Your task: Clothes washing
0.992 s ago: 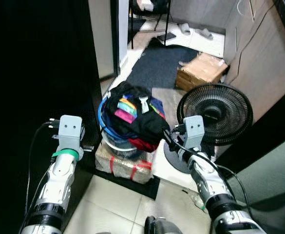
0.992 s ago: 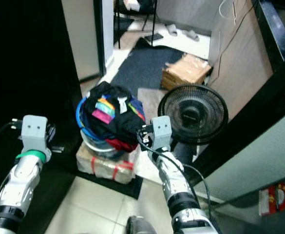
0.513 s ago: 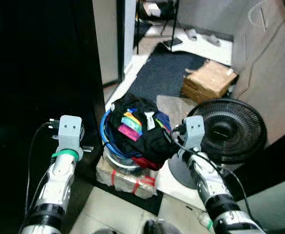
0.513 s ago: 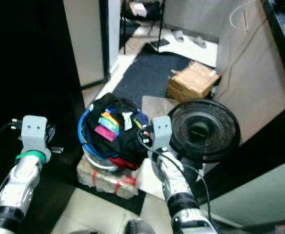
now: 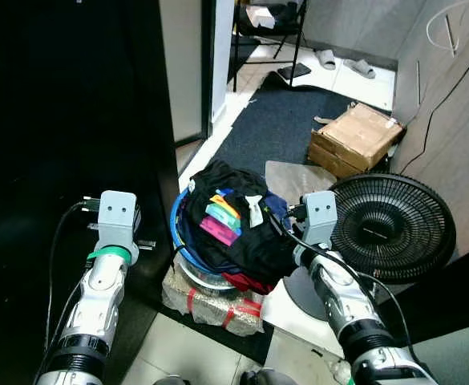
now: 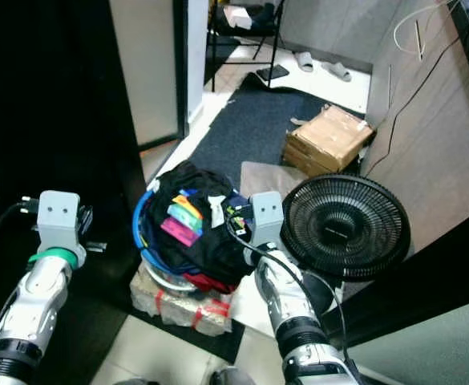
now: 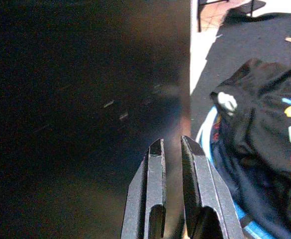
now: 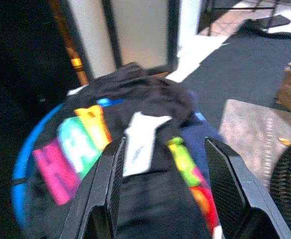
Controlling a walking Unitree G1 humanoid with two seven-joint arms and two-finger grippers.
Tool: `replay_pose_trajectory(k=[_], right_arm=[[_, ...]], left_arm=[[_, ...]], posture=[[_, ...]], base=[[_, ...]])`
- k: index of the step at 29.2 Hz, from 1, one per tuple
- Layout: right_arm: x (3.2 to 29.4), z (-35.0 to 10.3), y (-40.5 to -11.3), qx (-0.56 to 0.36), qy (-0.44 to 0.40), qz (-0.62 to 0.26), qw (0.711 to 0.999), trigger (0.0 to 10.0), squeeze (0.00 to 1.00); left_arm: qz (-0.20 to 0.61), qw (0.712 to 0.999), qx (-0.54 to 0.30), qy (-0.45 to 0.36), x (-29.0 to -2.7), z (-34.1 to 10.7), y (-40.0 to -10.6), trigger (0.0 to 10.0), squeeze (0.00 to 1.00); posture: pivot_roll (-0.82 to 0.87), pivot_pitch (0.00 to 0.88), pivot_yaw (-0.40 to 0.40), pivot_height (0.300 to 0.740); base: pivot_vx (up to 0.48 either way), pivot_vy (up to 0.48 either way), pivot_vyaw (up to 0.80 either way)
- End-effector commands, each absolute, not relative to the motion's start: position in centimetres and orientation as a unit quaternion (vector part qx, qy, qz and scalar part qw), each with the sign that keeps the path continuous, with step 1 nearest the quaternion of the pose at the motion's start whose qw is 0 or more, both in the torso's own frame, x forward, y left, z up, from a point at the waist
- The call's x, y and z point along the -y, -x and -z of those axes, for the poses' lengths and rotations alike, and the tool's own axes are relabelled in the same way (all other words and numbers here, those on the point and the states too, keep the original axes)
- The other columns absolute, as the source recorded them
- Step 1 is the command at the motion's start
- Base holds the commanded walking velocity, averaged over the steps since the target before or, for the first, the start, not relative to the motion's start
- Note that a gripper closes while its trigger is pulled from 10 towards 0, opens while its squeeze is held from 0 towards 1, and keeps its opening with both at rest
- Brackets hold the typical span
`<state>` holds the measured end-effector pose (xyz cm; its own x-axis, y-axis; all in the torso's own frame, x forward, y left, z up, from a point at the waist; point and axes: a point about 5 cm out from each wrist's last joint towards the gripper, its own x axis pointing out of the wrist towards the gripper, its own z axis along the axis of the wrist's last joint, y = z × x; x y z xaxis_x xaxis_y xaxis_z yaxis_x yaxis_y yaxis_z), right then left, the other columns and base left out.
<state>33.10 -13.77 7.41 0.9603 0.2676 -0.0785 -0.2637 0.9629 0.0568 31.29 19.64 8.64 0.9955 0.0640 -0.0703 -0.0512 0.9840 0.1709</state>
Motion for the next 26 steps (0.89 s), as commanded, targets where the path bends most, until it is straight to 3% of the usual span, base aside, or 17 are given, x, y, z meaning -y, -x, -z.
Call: replay_pose_trajectory(k=[1, 26], right_arm=[[13.9, -6.96, -32.84, -0.051, -0.025, -0.131, 0.99, 10.0, 0.0], [13.92, -7.01, -32.86, -0.05, -0.027, -0.13, 0.99, 10.0, 0.0]], left_arm=[[-0.028, 0.994, -0.05, -0.088, -19.7, -8.09, -31.05, 10.0, 0.0], [-0.027, 0.995, -0.047, -0.088, -19.65, -8.19, -31.05, 10.0, 0.0]], posture=[[0.0, 0.022, 0.0, 0.74], [0.0, 0.028, 0.001, 0.74]], base=[[0.255, 0.0, 0.0], [0.343, 0.0, 0.0]])
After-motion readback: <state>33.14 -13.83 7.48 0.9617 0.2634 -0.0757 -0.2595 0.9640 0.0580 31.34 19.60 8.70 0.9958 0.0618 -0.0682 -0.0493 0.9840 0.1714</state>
